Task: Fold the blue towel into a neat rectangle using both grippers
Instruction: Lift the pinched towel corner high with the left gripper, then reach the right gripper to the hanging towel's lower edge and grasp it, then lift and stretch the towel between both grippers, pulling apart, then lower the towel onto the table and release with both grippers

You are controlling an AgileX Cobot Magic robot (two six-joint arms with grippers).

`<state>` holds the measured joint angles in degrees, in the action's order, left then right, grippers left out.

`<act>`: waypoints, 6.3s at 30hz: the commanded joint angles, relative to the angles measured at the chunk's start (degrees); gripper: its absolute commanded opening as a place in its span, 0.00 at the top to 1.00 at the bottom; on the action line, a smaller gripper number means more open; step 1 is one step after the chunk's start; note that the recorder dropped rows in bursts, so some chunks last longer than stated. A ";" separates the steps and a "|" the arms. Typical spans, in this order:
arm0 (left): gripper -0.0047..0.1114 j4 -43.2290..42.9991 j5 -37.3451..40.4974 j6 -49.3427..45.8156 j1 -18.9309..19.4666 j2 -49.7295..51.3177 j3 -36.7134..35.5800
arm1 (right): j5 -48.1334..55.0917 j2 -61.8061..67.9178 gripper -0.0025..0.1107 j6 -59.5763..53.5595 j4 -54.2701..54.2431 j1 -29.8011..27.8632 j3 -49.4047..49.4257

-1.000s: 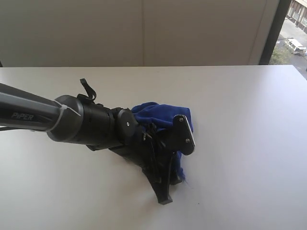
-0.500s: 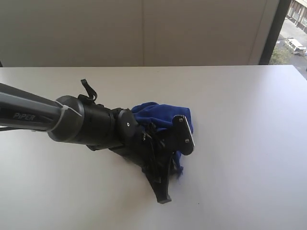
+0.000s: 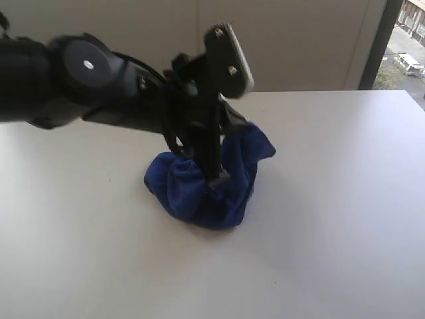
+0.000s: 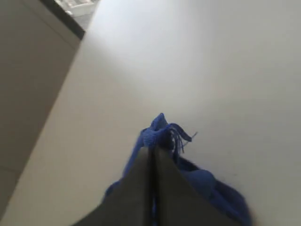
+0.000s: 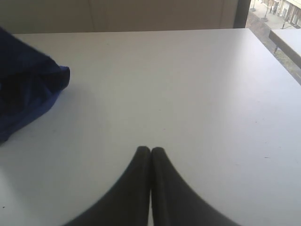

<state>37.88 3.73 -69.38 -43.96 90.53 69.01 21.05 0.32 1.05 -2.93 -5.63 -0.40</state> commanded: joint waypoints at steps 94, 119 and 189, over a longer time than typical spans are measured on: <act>0.96 -10.08 3.39 -2.45 22.65 -17.90 -0.22 | 3.00 106.97 0.48 -112.88 -73.29 19.17 -51.54; 0.96 -10.08 -5.57 -2.77 22.65 -21.36 -0.22 | -35.01 87.59 0.98 -115.77 -74.43 19.63 -53.94; 0.39 -54.93 -15.35 70.10 40.01 -1.41 -14.53 | -50.65 102.43 0.46 -123.68 -96.49 19.84 -66.22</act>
<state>-18.95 -9.40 -5.82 -1.91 91.62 52.25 -22.15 104.82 -121.21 -99.37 14.37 -65.99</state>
